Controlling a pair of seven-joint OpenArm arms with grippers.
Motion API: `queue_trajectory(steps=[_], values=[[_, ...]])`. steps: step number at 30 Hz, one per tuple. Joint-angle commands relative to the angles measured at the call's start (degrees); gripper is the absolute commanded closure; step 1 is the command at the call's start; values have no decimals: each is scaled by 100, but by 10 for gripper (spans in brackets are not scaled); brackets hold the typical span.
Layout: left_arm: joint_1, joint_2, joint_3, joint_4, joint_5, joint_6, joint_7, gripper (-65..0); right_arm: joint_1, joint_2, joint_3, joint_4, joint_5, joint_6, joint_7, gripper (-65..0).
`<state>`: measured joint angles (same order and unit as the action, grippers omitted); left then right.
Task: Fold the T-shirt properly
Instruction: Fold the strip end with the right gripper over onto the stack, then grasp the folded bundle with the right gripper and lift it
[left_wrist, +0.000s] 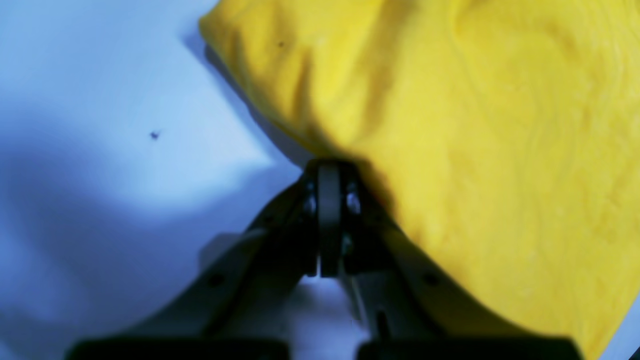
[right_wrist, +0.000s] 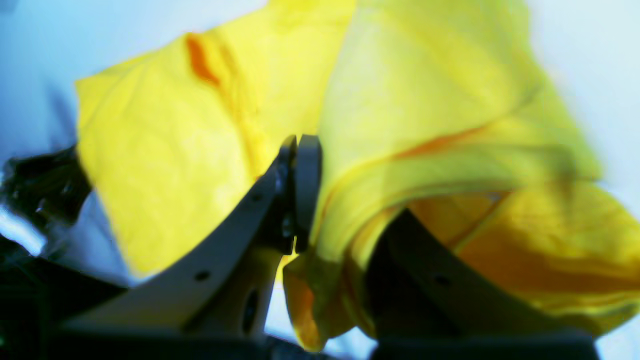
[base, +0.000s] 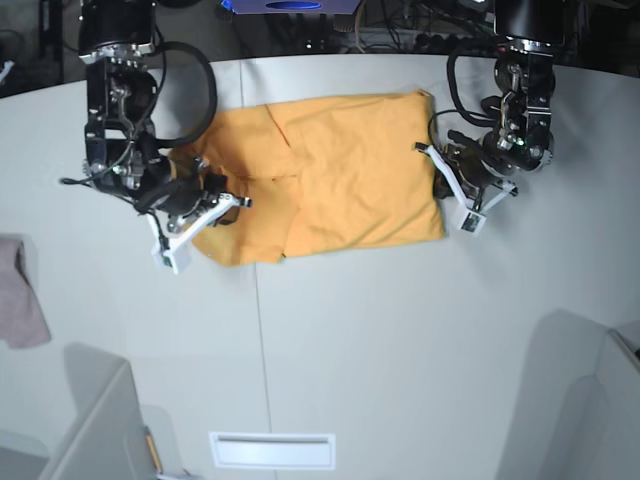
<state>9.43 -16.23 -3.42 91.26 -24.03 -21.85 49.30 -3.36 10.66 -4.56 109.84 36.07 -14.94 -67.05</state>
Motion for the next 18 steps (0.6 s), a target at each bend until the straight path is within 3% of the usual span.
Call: queue_trajectory(steps=[1, 8, 12, 18], values=[[2, -52, -14, 30, 95, 18, 165, 0, 138, 11, -94, 229, 98, -110, 63, 0], [63, -61, -14, 30, 95, 18, 165, 0, 261, -120, -1034, 581, 116, -893, 98, 0], [72, -61, 4, 30, 95, 18, 182, 0, 261, -147, -1623, 677, 116, -1104, 793, 0], [72, -61, -5, 21, 95, 18, 191, 0, 270, -331, -2248, 669, 124, -1438, 1188, 0]])
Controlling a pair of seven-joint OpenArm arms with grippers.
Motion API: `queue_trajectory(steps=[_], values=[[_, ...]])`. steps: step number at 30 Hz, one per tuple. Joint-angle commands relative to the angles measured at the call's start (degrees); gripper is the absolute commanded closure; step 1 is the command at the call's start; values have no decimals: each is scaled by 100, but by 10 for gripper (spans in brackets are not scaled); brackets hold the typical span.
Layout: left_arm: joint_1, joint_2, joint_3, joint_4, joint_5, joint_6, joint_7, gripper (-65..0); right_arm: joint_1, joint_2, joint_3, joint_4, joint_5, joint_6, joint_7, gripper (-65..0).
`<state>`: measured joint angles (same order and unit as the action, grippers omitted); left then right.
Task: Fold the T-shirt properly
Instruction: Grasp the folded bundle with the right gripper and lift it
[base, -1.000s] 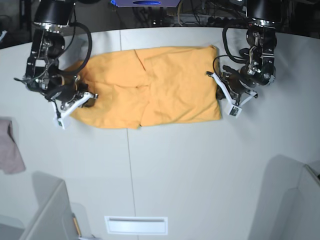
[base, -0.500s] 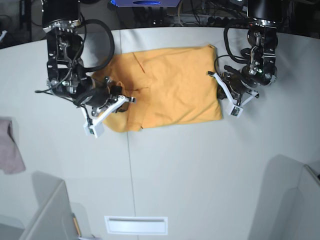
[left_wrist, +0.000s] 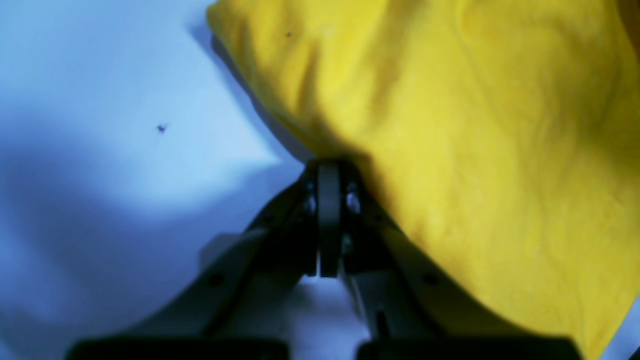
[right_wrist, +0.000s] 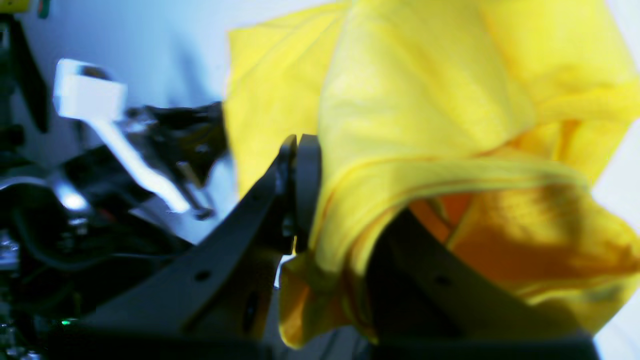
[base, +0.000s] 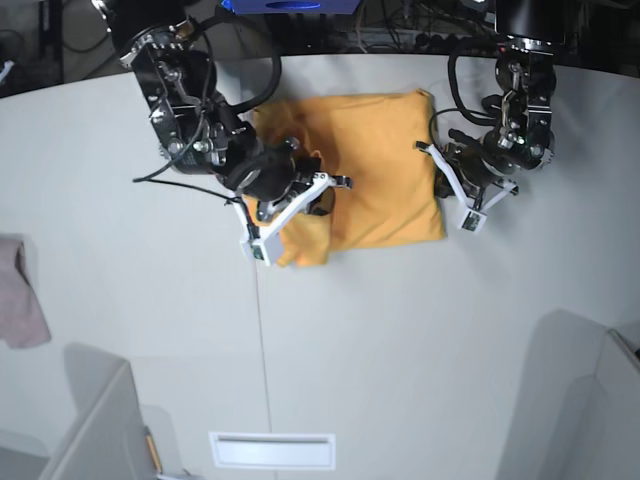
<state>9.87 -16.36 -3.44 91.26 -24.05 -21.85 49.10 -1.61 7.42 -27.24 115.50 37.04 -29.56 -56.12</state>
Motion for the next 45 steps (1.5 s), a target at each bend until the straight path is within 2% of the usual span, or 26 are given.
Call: queue_trajectory(steps=[1, 8, 17, 23, 28, 31, 34, 38, 42, 43, 45], values=[[29, -48, 6, 21, 98, 18, 211, 0, 95, -34, -58, 102, 28, 24, 157, 0], [37, -48, 50, 12, 98, 18, 211, 0, 121, -43, -594, 102, 19, 7, 790, 0], [108, -48, 23, 30, 98, 18, 220, 0, 508, -34, -1298, 67, -7, -11, 1071, 0], [143, -48, -12, 30, 98, 18, 220, 0, 613, -43, -1772, -698, -7, 7, 1106, 0], [152, -48, -21, 30, 98, 18, 220, 0, 798, -43, -2194, -1032, 2, 7, 1449, 0], [152, -48, -21, 30, 98, 18, 220, 0, 974, -193, -2484, -1357, 2, 7, 1449, 0], [152, -48, -21, 30, 98, 18, 220, 0, 1018, -342, -2493, -1752, 19, 7, 1440, 0], [204, -162, -188, 30, 54, -9, 220, 0, 1027, -360, -2493, -1955, 37, 7, 1256, 0], [327, -179, -891, 126, 45, -26, 211, 0, 1027, -474, -2476, -1788, 46, 7, 658, -351], [345, -179, -1084, 188, 45, -26, 211, 0, 1027, -509, -2405, -1691, 46, 7, 579, -410], [442, -188, -1480, 337, 45, -26, 211, 0, 1027, -527, -2396, -1550, 46, 7, 491, -434]])
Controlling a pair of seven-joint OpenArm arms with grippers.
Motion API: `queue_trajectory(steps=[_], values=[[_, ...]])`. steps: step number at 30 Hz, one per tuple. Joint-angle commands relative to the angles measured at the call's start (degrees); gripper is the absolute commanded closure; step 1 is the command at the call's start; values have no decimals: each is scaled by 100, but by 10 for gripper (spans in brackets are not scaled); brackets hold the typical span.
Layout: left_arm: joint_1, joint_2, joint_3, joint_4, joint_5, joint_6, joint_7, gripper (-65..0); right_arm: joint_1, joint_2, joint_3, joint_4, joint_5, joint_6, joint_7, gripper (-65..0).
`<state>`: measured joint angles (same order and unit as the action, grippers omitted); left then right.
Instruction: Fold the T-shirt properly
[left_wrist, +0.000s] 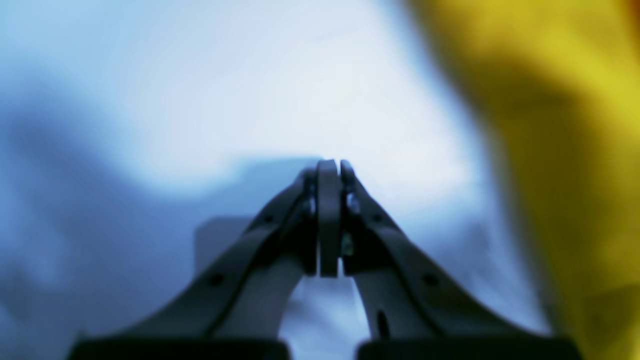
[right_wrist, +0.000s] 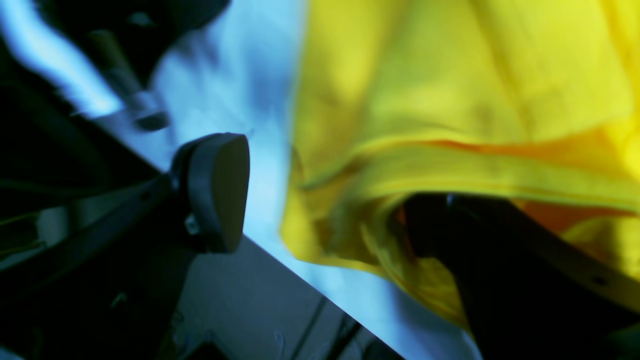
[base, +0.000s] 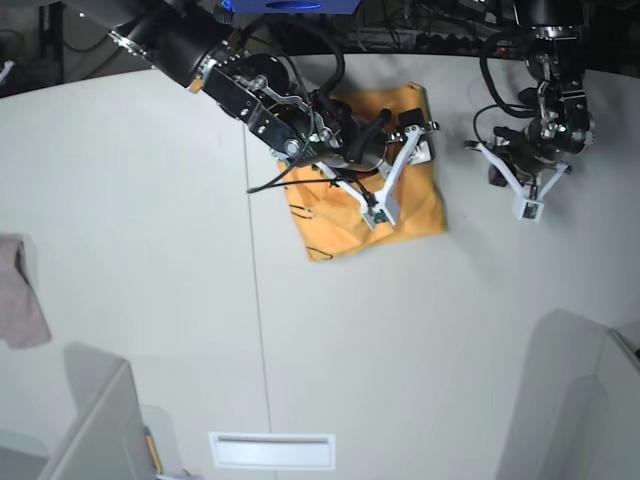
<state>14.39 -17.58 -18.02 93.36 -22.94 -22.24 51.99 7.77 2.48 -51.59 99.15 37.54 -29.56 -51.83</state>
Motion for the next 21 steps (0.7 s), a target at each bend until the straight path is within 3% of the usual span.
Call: queue_trajectory(steps=[1, 4, 8, 10, 19, 21], values=[[16, -66, -251, 233, -67, 13, -78, 0, 89, -33, 38, 155, -4, 7, 27, -426], [24, -66, -884, 400, -75, -145, 10, 0, 98, -50, 21, 225, -13, 7, 10, -420], [-55, -57, -2026, 435, -75, -928, 494, 0, 98, -121, 3, 216, -13, 68, 1, -419], [-151, -57, -2413, 426, -75, -1200, 573, 0, 186, -217, -173, 225, -13, 341, 1, -419], [-213, -75, -3310, 57, -67, -1297, 564, 0, 810, -727, -1447, 252, -13, 1202, 1, -419], [-257, -75, -3372, -4, -67, -1297, 555, 0, 933, -745, -1579, 384, -22, 1237, 1, -417]])
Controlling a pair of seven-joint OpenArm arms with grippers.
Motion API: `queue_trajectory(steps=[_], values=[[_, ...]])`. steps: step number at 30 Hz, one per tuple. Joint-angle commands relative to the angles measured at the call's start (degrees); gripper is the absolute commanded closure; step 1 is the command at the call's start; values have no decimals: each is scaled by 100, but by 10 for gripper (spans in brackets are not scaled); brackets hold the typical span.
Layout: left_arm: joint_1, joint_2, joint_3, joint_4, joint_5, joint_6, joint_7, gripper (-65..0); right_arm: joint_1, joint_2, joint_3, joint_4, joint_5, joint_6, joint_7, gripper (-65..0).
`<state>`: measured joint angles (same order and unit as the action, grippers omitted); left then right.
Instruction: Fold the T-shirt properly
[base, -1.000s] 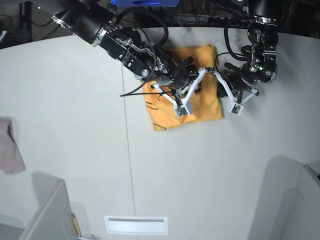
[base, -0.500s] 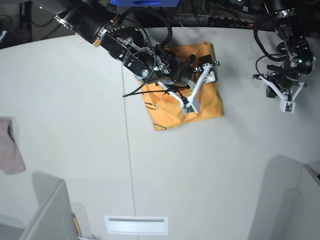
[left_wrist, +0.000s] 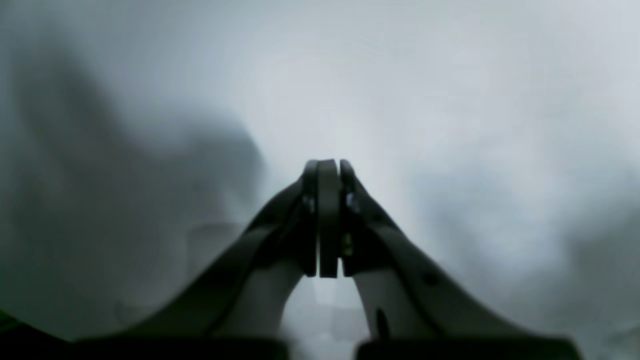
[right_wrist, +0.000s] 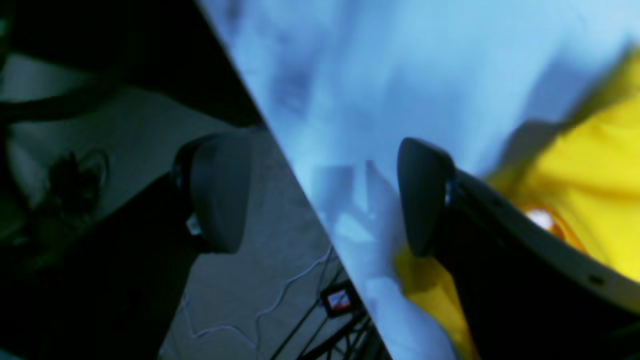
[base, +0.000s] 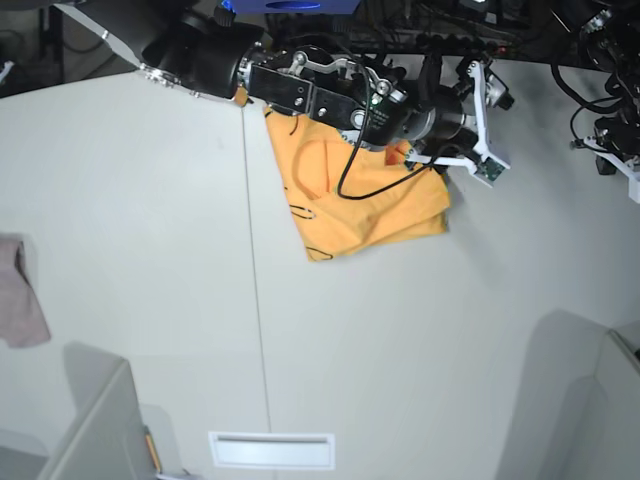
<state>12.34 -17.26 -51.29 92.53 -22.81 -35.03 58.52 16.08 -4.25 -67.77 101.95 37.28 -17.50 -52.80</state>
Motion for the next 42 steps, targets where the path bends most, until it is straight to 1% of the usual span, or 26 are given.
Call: queue_trajectory(steps=[1, 3, 4, 6, 7, 8, 9, 12, 14, 17, 18, 20, 28, 30, 34, 36, 39, 42], values=[[-95, -134, -133, -18, -80, -18, -98, 0, 146, -63, 38, 183, 4, 31, 97, -417], [-122, -283, -291, -238, -80, -27, -98, 0, 155, 131, 240, 420, -22, 31, 0, -410], [-122, -336, -370, -334, -80, -27, -98, 0, 137, 262, 478, 631, -22, 22, -61, -380], [-131, -415, -493, -414, -88, -27, -98, 0, 32, 605, 1076, 974, -22, 22, -184, -267], [-131, -433, -546, -422, -88, -27, -98, 0, -117, 808, 1471, 1124, -22, 22, -211, -177], [-122, -459, -581, -449, -88, -27, -98, 0, -276, 939, 1911, 1211, -22, 22, -255, -77], [-113, -459, -616, -466, -88, -27, -98, 0, -460, 1027, 2324, 1238, -22, 22, -263, 0], [-60, -450, -634, -422, -88, -53, -98, 0, -1049, 1142, 3317, 1247, -22, 22, -263, 0], [-78, -424, -643, -414, -88, -229, -98, 0, -1357, 1256, 3819, 1247, -22, 22, -263, 0], [-95, -415, -643, -414, -88, -344, -98, 0, -1630, 1511, 4135, 1229, -22, 22, -219, 0], [-95, -415, -634, -414, -88, -344, -98, 0, -1691, 1590, 4179, 1176, -22, 22, -219, 0], [-95, -415, -625, -414, -88, -344, -98, 0, -1761, 1643, 4232, 1115, -22, 22, -219, 0], [-104, -406, -616, -422, -88, -344, -98, 0, -1920, 1572, 4232, 983, -22, 22, -263, 0], [-104, -406, -616, -422, -88, -344, -98, 0, -1902, 1476, 4223, 763, -22, 22, -255, 0], [-78, -406, -616, -431, -88, -352, -98, 0, -1876, 1397, 4223, 473, -22, 22, -211, 0], [-78, -406, -616, -458, -88, -352, -98, 0, -1823, 1256, 4214, 385, -31, 22, -211, 0], [-78, -406, -616, -466, -88, -352, -98, 0, -1674, 1159, 4214, 60, -31, 31, -202, 0], [-78, -406, -616, -466, -88, -352, -98, 0, -1550, 1036, 4205, -160, -31, 49, -61, 0]])
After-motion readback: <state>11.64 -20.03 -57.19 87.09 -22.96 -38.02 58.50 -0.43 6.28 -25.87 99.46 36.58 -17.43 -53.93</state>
